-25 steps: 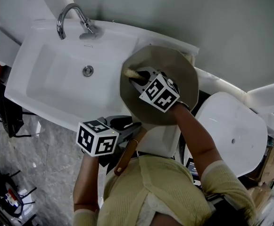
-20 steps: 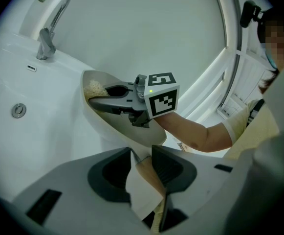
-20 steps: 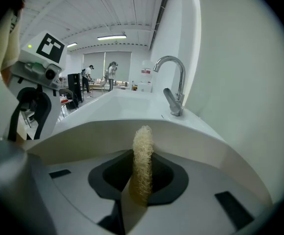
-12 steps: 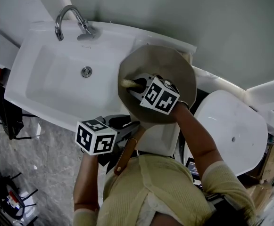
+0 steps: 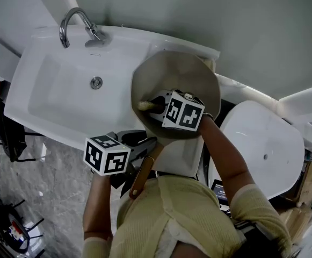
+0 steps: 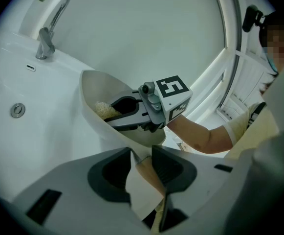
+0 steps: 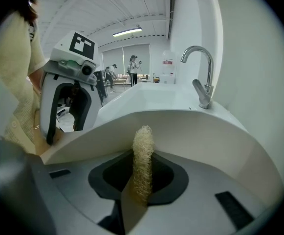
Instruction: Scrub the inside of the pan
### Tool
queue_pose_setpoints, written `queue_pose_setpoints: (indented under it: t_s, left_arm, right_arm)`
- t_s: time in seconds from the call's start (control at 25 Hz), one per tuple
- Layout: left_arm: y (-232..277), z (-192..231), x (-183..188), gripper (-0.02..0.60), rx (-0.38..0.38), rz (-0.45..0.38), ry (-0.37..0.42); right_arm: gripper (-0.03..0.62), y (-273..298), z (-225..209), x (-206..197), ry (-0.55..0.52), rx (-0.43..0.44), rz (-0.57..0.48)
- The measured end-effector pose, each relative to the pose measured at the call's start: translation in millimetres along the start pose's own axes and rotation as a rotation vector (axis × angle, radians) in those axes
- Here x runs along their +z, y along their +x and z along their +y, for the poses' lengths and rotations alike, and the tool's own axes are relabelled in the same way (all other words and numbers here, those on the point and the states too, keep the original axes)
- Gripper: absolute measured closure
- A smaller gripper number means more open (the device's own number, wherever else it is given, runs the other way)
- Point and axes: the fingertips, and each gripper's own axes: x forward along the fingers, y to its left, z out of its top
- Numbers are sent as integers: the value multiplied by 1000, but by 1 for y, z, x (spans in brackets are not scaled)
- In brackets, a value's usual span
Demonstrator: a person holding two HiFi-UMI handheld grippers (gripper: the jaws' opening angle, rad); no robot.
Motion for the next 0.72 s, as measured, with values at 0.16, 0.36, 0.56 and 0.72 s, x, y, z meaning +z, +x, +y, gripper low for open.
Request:
queue_pose_setpoints:
  t_s: [0.16,0.36,0.56,0.72]
  left_arm:
    - [0,0,0,403,-4,1,1]
    - [0,0,0,403,-4,6,5]
    - [0,0,0,402,-2,15,12]
    - [0,0,0,402,-4,15,13]
  right_arm:
    - [510,-4,12,-5,-10,59,26]
    - [510,-10,29,-17,-7,155,68]
    - [510,-22,37,-24,-18,192,98]
    - [510,-35,15,-27,-4,83,88]
